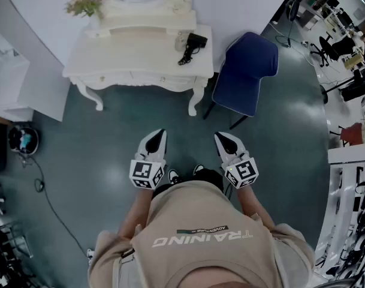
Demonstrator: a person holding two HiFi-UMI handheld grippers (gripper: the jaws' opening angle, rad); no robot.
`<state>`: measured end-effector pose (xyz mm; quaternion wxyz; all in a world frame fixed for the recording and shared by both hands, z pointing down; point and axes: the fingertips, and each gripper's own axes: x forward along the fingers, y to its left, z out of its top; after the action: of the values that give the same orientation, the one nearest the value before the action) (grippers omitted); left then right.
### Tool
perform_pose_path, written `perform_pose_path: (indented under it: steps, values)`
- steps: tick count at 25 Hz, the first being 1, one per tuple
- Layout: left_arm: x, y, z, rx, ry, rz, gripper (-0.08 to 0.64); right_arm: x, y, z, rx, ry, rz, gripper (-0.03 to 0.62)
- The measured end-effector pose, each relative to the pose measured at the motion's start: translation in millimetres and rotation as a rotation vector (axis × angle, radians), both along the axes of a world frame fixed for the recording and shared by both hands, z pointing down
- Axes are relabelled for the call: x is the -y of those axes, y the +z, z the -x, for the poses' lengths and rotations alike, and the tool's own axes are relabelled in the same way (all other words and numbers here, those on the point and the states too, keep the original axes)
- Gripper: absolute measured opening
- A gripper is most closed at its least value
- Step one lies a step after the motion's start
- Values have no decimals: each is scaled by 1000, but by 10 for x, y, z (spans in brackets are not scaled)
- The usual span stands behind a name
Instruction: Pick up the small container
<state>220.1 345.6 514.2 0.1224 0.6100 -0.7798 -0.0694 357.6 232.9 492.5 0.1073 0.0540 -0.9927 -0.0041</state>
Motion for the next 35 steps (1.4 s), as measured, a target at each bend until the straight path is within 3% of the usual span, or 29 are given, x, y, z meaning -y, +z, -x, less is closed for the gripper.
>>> perform_pose_path:
  steps: [3, 8, 15, 20, 24, 30, 35]
  values:
    - [13, 78, -76, 45, 34, 63, 15, -79, -36, 43, 8, -11, -16, 2]
    - [3, 97, -164, 67, 77, 73, 15, -161, -107, 146, 20, -26, -20, 3]
    - [57, 176, -111, -13, 73, 63, 17, -166, -110, 66, -21, -41, -41, 3]
    - [93, 354, -106, -54, 51, 101, 17, -74, 123, 11, -54, -28, 33, 3]
    - [136, 401, -54, -77, 48, 130, 17, 37, 168, 184, -55, -47, 54, 3]
    - [342, 354, 215, -52, 64, 187, 17, 175, 134, 632, 0, -93, 98, 3]
    - [821, 37, 408, 22, 95, 170, 17, 576, 54, 785, 52, -73, 126, 3]
